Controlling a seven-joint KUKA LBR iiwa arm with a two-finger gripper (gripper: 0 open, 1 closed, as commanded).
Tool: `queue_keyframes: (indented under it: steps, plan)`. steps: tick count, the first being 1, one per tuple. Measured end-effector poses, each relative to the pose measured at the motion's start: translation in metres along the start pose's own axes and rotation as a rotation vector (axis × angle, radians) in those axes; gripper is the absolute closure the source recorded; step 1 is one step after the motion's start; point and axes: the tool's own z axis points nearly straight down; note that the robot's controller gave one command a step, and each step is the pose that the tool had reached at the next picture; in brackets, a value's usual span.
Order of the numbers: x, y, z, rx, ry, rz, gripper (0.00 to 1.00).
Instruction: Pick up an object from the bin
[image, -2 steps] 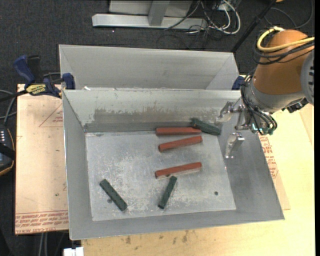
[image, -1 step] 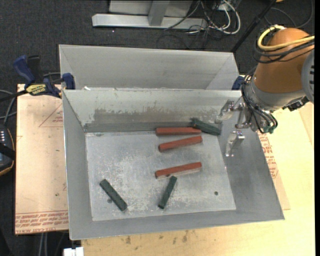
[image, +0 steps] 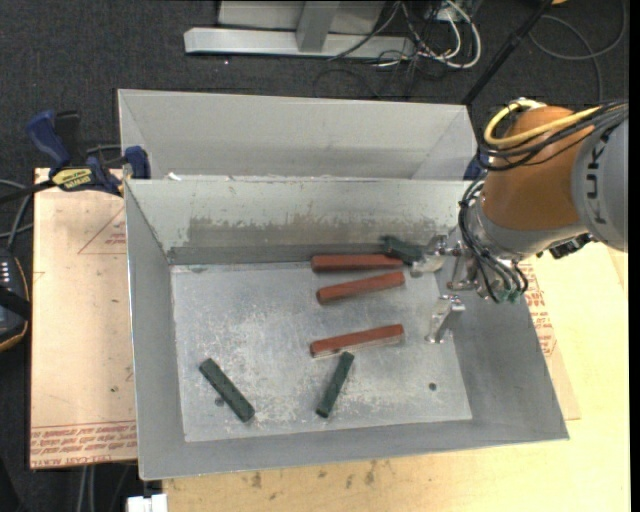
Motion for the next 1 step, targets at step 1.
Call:
queue_keyframes:
  steps: [1]
  plan:
    - [-0.0215, 0.0134, 0.0812, 0.001, -0.012, -0.088, 1.00]
